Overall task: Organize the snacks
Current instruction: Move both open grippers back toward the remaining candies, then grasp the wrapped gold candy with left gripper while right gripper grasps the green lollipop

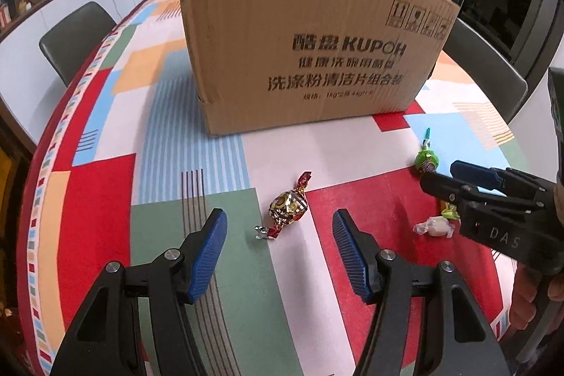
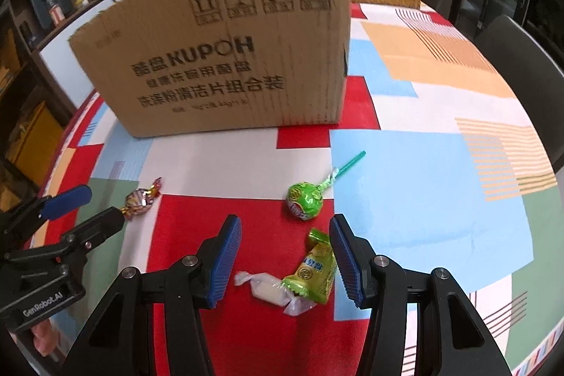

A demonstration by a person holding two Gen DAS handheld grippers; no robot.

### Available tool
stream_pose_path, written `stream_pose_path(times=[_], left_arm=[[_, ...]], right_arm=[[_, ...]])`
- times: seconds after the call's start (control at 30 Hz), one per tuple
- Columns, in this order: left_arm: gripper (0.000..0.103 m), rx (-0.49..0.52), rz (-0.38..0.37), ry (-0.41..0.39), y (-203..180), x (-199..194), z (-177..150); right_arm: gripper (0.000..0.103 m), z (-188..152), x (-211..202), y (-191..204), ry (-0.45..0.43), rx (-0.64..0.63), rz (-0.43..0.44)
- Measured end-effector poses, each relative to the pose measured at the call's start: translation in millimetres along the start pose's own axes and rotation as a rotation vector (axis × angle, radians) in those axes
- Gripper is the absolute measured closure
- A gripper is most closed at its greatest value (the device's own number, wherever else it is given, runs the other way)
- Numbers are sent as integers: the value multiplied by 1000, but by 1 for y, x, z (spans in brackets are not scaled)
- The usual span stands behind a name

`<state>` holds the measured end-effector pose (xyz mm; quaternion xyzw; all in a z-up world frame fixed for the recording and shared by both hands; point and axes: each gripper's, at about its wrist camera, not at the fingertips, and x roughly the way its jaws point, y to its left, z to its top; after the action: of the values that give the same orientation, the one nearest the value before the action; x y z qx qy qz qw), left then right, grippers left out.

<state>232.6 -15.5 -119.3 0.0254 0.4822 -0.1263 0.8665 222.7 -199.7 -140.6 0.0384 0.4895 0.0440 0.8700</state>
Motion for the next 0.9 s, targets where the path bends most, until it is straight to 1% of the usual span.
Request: stream_pose_path(times=[0.17, 0.4, 0.5, 0.57, 0.63, 0.73, 0.8, 0.87, 0.9], left_arm=[[44, -17, -7, 23, 3, 12, 2], [54, -43, -22, 51, 6, 28, 7], [61, -44, -33, 63, 5, 33, 8], [62, -43, -35, 69, 3, 35, 8], [65, -33, -29, 66, 1, 35, 8], [72, -31, -52, 73, -4, 36, 10], [77, -23, -58, 75, -8, 37, 11], [78, -16, -69, 77, -12, 37, 12], [78, -13, -78, 77, -14, 37, 12]], right_arm=[[50, 5, 7, -4, 2, 21, -9], [50, 9, 19, -6, 15, 37, -17], [50, 9, 22, -7, 19, 42, -26], [51, 10, 24, -8, 22, 47, -26], [54, 11, 26, -10, 24, 51, -25], [58, 11, 26, -9, 19, 46, -33], [62, 11, 26, -10, 16, 48, -31], [71, 13, 27, -10, 15, 45, -35], [73, 13, 28, -11, 16, 43, -31]])
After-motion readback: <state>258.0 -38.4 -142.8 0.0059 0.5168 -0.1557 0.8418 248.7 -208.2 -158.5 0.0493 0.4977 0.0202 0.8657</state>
